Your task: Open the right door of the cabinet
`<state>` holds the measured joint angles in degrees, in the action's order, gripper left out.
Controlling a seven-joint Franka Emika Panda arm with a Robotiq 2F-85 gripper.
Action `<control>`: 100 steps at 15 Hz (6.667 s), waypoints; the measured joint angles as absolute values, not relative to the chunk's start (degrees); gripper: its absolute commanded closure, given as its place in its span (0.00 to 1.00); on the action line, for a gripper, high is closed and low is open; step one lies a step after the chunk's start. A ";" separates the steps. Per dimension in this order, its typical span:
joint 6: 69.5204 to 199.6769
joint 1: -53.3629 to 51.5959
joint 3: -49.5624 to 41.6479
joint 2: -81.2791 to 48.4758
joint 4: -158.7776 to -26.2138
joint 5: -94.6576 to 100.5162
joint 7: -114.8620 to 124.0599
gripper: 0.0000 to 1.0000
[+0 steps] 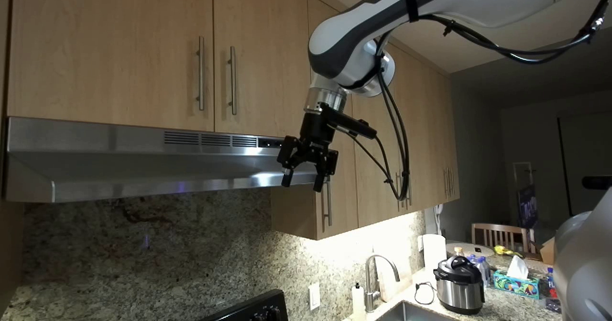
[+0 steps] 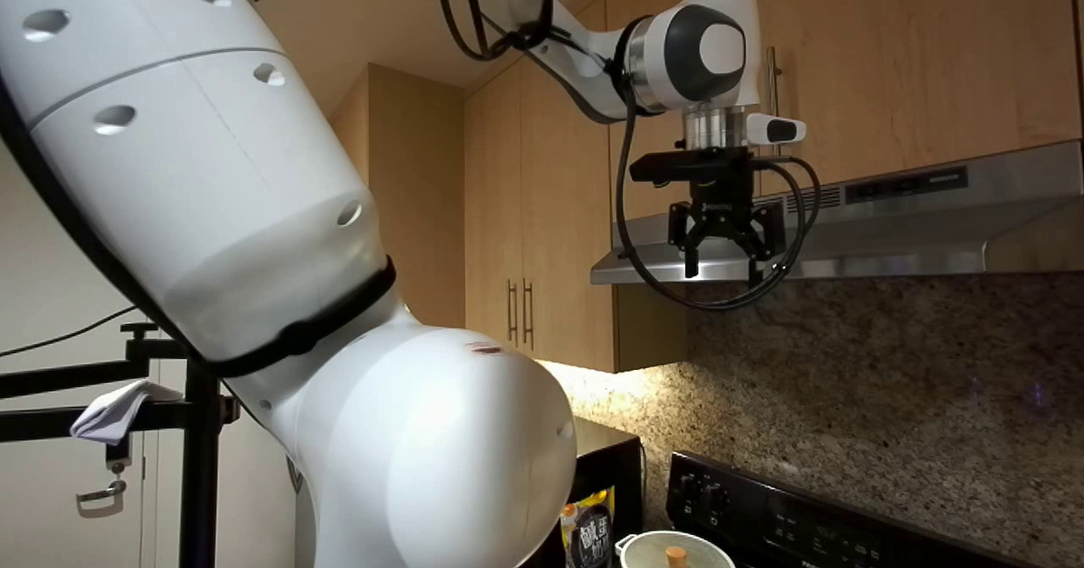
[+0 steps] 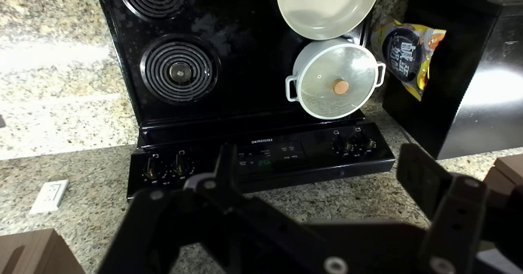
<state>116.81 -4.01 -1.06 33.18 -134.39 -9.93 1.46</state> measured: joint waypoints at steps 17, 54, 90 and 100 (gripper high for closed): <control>116.81 -4.01 -1.06 33.18 -134.39 -9.93 1.46 0.00; 116.81 -4.00 -1.04 33.17 -134.39 -9.93 1.46 0.00; 119.67 2.90 2.57 41.36 -125.27 3.72 6.95 0.00; 119.69 2.90 2.57 41.37 -125.27 3.72 6.95 0.00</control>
<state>119.69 2.90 2.57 41.37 -125.27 3.72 6.95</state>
